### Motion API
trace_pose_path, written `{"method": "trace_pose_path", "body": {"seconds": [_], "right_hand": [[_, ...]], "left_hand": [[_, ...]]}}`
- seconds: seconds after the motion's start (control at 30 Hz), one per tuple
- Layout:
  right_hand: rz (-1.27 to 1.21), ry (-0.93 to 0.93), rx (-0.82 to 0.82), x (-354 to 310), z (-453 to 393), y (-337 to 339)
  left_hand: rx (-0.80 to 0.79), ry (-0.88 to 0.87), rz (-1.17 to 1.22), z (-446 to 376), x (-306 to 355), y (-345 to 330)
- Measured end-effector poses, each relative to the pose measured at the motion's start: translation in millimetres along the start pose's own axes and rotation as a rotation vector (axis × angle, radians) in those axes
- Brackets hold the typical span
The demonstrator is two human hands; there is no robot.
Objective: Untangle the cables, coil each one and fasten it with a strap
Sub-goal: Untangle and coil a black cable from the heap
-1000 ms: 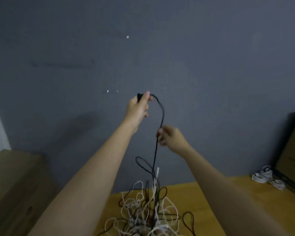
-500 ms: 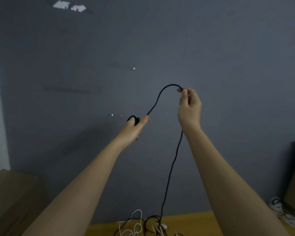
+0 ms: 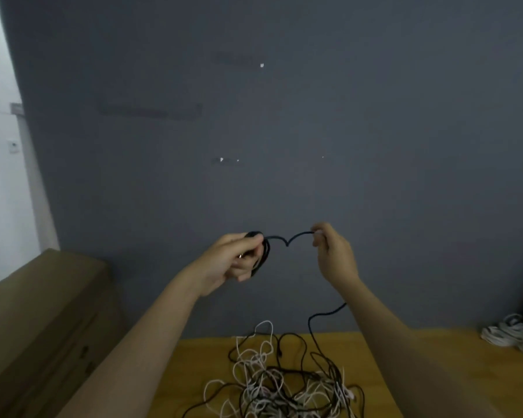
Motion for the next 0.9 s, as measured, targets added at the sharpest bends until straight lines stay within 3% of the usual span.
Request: {"method": "trace_pose_path", "body": {"seconds": [0.1, 0.2, 0.3, 0.4, 0.47, 0.6, 0.67, 0.77, 0.9], "right_hand": [[0.137, 0.139, -0.134, 2, 34, -42], [0.106, 0.178, -0.314, 1, 79, -86], [0.01, 0.259, -0.382, -8, 129, -106], [-0.035, 0.35, -0.329, -16, 158, -97], [-0.093, 0.315, -0.225, -13, 156, -80], [-0.155, 0.035, 0.041, 19, 125, -44], [-0.12, -0.138, 0.061, 41, 109, -38], [0.195, -0.178, -0.112, 62, 100, -61], [0.619, 0.073, -0.55, 63, 150, -119]], "left_hand": [[0.053, -0.061, 0.172, 2, 1, -1], [0.121, -0.09, 0.174, -2, -12, 0], [0.191, -0.094, 0.063, -4, -33, 9], [0.306, -0.054, -0.026, -2, -58, 23], [0.375, -0.015, -0.033, 2, -76, 32], [0.393, 0.103, -0.008, 18, -108, 33], [0.346, 0.155, -0.026, 29, -116, 23], [0.318, 0.187, 0.047, 41, -118, 5], [0.324, 0.14, 0.155, 45, -120, -15]]}}
Point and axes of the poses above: each hand's wrist, its own z-axis away from the middle knuckle, its own y-axis out of the back of the hand, x = y × z, the point moved 7 cm from there along -z, towards the middle knuckle, and after that the axes turned 12 degrees about -y, right-handed, at the moved point
